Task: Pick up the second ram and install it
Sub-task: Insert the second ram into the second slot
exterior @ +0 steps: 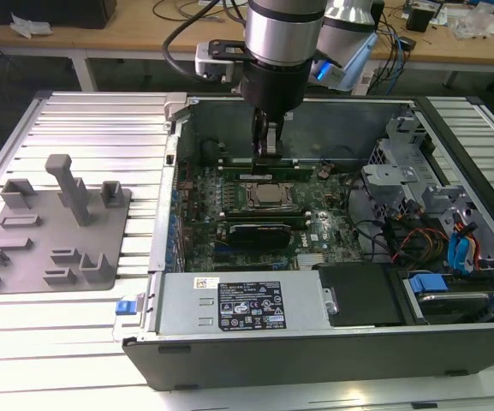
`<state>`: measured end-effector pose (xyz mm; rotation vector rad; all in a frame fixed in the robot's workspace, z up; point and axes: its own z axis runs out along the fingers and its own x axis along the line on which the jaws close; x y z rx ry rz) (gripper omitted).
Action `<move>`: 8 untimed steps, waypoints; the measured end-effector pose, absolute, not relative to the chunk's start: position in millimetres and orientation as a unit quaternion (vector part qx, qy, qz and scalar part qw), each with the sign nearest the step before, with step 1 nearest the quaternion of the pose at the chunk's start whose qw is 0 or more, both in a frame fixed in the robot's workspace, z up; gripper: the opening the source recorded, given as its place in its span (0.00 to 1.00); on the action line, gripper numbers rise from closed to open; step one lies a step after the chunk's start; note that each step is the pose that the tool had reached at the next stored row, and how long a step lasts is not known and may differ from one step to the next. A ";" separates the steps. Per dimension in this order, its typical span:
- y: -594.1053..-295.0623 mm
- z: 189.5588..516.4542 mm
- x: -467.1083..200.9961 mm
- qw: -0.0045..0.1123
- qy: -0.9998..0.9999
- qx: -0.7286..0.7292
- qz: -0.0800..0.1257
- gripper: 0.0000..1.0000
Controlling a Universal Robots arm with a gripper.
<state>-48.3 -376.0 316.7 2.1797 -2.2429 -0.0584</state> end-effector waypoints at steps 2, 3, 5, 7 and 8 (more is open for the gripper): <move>-375.9 316.5 -48.3 0.007 -0.717 0.697 -0.019 0.09; -376.0 314.5 -48.3 0.007 -0.717 0.697 -0.019 0.09; -376.0 310.2 -48.3 0.007 -0.717 0.697 -0.019 0.09; -376.0 303.6 -48.3 0.007 -0.717 0.697 -0.019 0.09; -376.0 301.9 -48.2 0.007 -0.717 0.697 -0.019 0.09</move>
